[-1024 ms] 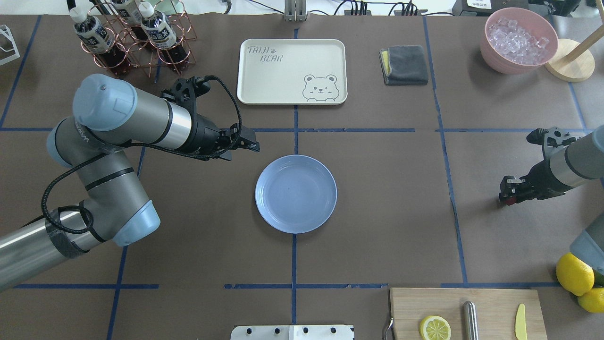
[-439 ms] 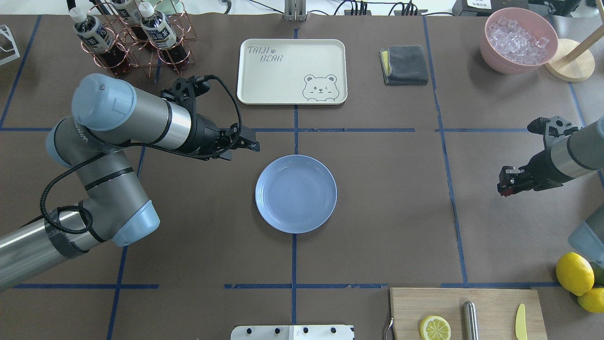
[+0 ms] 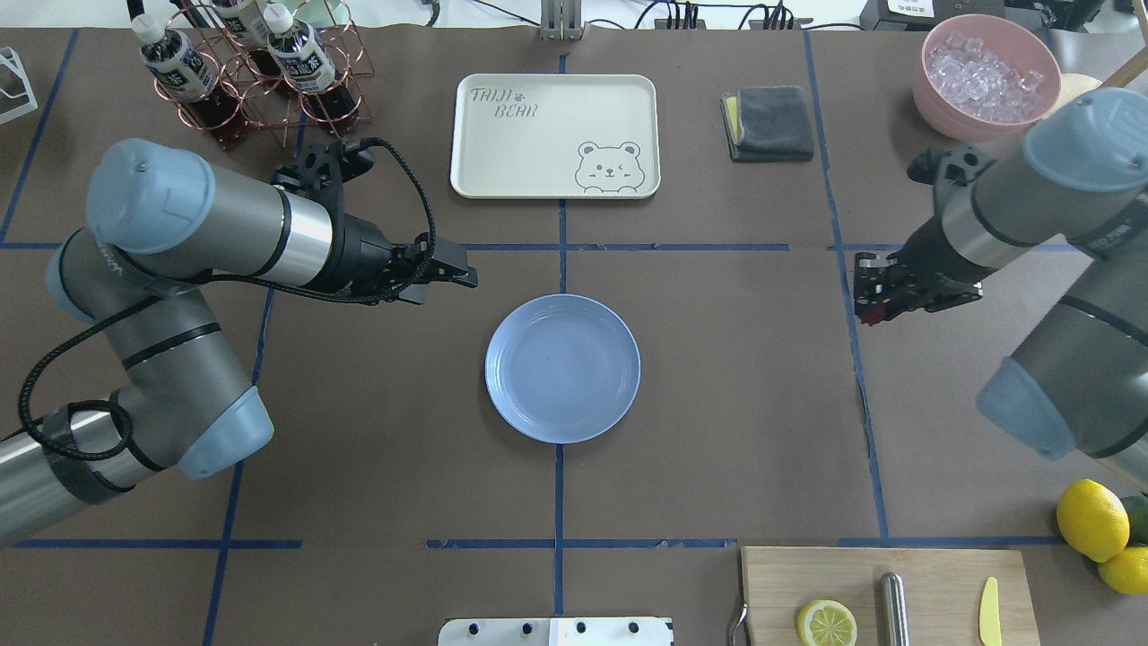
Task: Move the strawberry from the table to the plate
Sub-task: 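Carry the strawberry over the plate with the right gripper while the left arm withdraws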
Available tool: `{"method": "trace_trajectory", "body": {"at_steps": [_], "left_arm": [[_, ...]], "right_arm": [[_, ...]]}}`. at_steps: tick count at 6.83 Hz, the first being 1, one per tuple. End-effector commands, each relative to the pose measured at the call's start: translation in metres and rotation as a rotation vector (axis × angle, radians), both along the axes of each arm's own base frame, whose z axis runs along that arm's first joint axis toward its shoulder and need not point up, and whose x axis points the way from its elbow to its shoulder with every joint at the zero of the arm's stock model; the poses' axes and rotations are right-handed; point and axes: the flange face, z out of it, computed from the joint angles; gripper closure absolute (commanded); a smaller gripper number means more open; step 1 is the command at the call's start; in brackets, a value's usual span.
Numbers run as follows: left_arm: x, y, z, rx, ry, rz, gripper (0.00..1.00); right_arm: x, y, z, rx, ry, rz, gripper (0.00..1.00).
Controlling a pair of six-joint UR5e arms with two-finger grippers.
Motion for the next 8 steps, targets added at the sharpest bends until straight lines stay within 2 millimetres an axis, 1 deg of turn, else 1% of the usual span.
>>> {"method": "trace_trajectory", "body": {"at_steps": [1, 2, 3, 4, 5, 6, 7, 8], "left_arm": [[-0.043, 0.000, 0.024, 0.011, -0.020, -0.033, 0.18], [-0.058, -0.004, 0.047, 0.067, -0.068, -0.035, 0.18], [-0.080, -0.007, 0.085, 0.122, -0.140, -0.035, 0.18], [-0.118, -0.005, 0.120, 0.185, -0.209, -0.043, 0.18], [-0.145, 0.006, 0.150, 0.247, -0.271, -0.026, 0.18], [-0.162, 0.007, 0.163, 0.272, -0.300, -0.028, 0.18], [-0.170, 0.005, 0.169, 0.284, -0.316, -0.031, 0.18], [-0.171, 0.003, 0.173, 0.282, -0.322, -0.032, 0.18]], "right_arm": [[-0.091, 0.026, -0.087, -0.048, -0.045, 0.068, 1.00], [-0.132, 0.040, -0.111, -0.057, -0.051, 0.095, 1.00], [-0.163, 0.049, -0.134, -0.064, -0.063, 0.121, 1.00], [-0.192, 0.050, -0.154, -0.070, -0.065, 0.145, 1.00], [-0.231, 0.044, -0.177, -0.077, -0.055, 0.163, 1.00], [-0.253, 0.042, -0.186, -0.077, -0.052, 0.179, 1.00], [-0.274, 0.047, -0.176, -0.075, -0.067, 0.180, 1.00], [-0.293, 0.046, -0.172, -0.071, -0.076, 0.195, 1.00]]}}
